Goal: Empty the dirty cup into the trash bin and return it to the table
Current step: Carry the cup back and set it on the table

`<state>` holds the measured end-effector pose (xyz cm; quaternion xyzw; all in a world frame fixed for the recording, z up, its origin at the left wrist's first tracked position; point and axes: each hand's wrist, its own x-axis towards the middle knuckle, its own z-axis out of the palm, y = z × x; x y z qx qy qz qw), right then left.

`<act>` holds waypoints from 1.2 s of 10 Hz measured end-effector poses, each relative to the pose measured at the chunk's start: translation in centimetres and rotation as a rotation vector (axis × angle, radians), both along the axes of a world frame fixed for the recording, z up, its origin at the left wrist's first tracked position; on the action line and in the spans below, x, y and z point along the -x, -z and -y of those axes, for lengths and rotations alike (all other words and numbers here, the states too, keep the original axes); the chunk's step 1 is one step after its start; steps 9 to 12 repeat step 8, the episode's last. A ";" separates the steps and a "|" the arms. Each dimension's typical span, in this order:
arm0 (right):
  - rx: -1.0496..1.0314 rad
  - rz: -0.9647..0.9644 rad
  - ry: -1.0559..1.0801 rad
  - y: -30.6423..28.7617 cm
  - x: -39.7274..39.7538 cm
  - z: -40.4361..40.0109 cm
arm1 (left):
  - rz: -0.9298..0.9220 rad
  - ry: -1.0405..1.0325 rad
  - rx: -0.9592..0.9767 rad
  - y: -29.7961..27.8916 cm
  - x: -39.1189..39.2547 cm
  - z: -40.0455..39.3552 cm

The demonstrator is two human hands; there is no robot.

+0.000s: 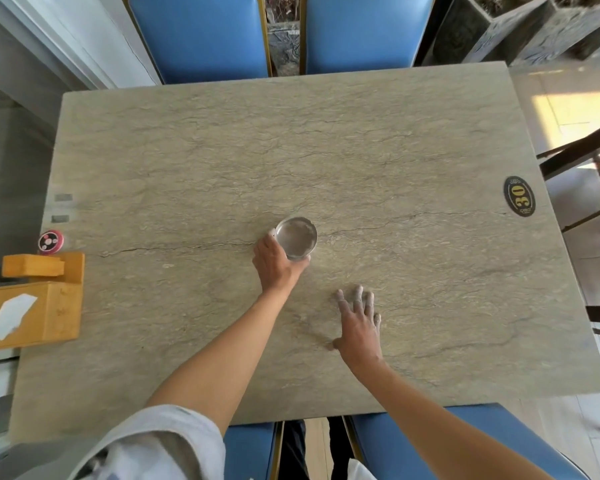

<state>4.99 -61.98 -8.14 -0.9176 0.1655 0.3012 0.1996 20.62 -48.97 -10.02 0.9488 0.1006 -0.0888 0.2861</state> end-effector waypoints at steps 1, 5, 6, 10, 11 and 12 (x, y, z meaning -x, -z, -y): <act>-0.009 -0.003 0.012 0.1 0.0 0.0 | 0.000 0.015 -0.006 0.0 -2.4 0.3; -0.006 -0.015 0.016 0.2 0.1 0.0 | -0.033 0.011 -0.047 -0.7 -9.1 2.1; -0.009 -0.021 0.012 0.0 0.0 0.0 | -0.050 0.002 -0.049 -1.0 -10.0 2.5; -0.015 -0.034 0.022 0.0 0.0 -0.2 | -0.052 -0.038 -0.038 -1.2 -11.0 2.6; -0.015 -0.034 0.022 0.0 0.0 -0.2 | -0.052 -0.038 -0.038 -1.2 -11.0 2.6; -0.015 -0.034 0.022 0.0 0.0 -0.2 | -0.052 -0.038 -0.038 -1.2 -11.0 2.6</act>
